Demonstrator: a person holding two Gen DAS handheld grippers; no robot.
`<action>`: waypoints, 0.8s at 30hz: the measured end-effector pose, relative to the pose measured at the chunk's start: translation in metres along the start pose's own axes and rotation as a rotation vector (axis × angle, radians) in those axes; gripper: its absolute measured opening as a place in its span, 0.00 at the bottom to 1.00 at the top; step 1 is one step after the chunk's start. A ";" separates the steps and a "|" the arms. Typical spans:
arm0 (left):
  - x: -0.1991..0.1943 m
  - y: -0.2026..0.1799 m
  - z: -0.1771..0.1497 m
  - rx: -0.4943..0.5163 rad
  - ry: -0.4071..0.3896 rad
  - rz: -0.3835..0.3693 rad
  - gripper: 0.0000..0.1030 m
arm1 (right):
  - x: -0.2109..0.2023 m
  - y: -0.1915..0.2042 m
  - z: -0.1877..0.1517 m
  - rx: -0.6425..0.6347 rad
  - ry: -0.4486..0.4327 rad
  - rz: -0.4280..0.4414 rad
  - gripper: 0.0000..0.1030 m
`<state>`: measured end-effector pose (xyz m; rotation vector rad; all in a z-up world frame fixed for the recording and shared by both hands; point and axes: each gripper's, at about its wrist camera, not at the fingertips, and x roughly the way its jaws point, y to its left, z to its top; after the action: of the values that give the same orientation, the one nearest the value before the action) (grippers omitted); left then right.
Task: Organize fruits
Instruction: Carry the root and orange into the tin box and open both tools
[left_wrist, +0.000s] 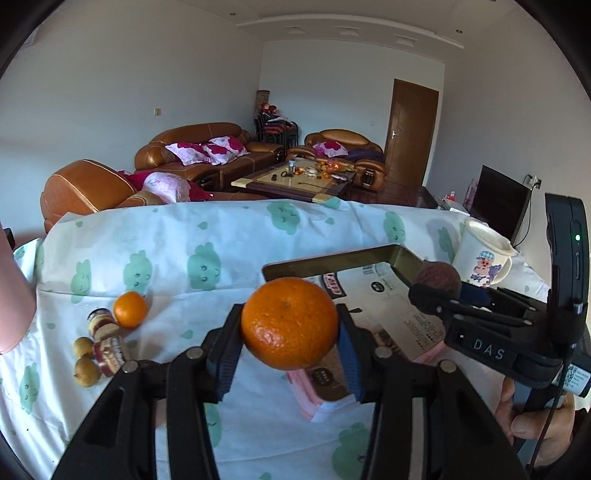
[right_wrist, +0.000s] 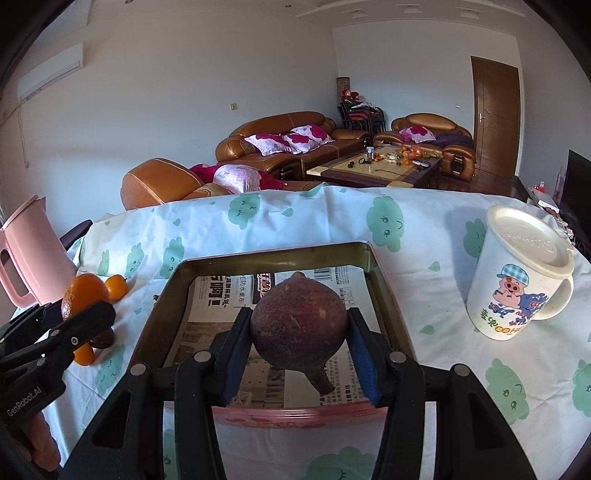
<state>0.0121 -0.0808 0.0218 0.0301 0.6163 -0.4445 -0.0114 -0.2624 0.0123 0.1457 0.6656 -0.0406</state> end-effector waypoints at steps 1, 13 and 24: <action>0.006 -0.007 0.001 0.007 0.009 -0.010 0.48 | 0.002 -0.003 0.000 0.001 0.004 0.000 0.51; 0.054 -0.036 0.000 0.030 0.104 -0.002 0.48 | 0.017 -0.021 -0.004 0.007 0.057 -0.008 0.51; 0.060 -0.035 -0.006 0.050 0.119 0.037 0.48 | 0.019 -0.016 -0.007 -0.001 0.056 -0.009 0.51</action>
<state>0.0379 -0.1356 -0.0137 0.1161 0.7203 -0.4242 -0.0022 -0.2773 -0.0063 0.1439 0.7225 -0.0447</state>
